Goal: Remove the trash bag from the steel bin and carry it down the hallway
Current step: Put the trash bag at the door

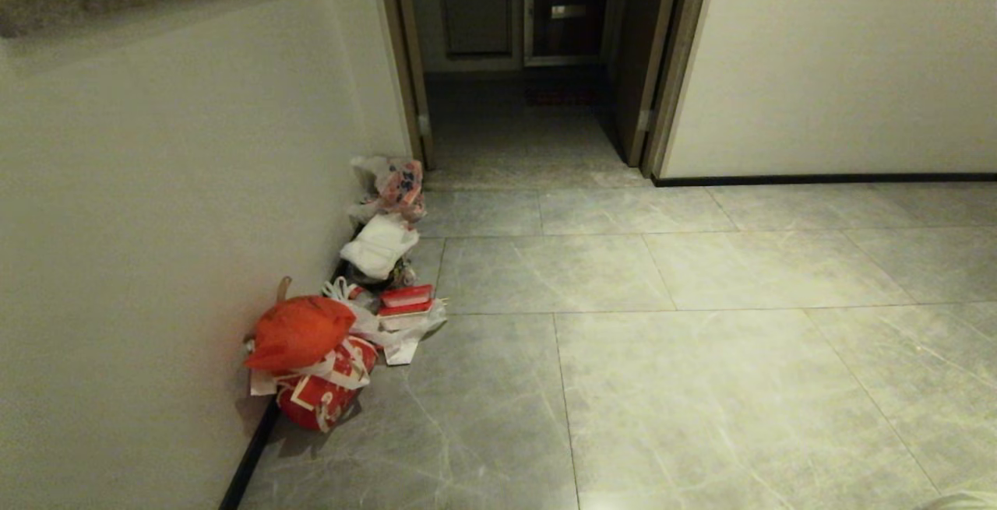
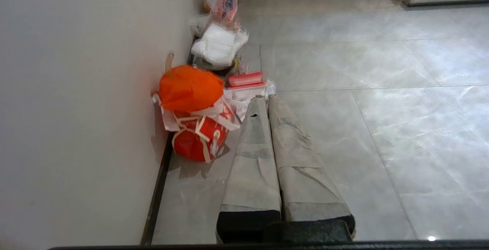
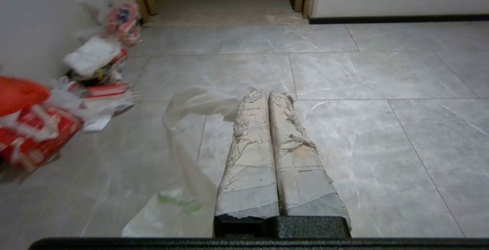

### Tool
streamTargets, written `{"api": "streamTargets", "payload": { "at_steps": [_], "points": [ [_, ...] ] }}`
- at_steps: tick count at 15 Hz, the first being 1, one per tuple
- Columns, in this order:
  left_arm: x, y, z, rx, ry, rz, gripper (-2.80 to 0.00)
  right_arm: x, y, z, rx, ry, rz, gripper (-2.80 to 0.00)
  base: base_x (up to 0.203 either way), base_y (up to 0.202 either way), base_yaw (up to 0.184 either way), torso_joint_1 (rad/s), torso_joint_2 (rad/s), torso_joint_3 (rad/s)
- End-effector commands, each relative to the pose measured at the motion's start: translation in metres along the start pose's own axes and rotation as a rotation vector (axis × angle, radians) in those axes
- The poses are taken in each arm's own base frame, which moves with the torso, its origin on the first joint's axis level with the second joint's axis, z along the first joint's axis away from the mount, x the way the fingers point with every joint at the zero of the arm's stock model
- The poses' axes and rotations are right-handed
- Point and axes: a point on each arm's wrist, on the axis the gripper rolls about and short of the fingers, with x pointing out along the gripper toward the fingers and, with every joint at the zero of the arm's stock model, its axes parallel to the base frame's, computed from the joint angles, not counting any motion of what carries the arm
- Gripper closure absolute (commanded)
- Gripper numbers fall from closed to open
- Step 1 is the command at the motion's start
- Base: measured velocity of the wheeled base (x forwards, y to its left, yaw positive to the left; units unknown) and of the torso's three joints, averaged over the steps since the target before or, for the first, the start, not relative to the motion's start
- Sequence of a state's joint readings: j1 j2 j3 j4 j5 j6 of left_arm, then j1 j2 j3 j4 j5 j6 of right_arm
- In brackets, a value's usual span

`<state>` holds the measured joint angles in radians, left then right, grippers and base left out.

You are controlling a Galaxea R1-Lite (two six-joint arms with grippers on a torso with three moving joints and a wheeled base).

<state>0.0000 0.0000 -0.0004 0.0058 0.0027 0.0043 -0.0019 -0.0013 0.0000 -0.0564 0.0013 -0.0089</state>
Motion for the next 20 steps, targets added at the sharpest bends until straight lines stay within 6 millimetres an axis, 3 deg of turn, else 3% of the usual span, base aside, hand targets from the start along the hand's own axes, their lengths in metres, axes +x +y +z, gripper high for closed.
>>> {"api": "streamTargets", "payload": {
  "at_steps": [1, 20],
  "points": [
    [0.0001, 0.0, 0.0001, 0.0, 0.001, 0.0, 0.0, 0.0015, 0.0001, -0.0069, 0.0, 0.024, 0.001, 0.0, 0.212, 0.0, 0.003, 0.003, 0.02, 0.0],
    [0.0001, 0.0, -0.0001, 0.0, 0.002, 0.0, 0.0, 0.0015, 0.0001, -0.0069, 0.001, 0.024, 0.001, 0.0, 0.192, 0.0, 0.001, 0.003, 0.0, 0.002]
  ]
}}
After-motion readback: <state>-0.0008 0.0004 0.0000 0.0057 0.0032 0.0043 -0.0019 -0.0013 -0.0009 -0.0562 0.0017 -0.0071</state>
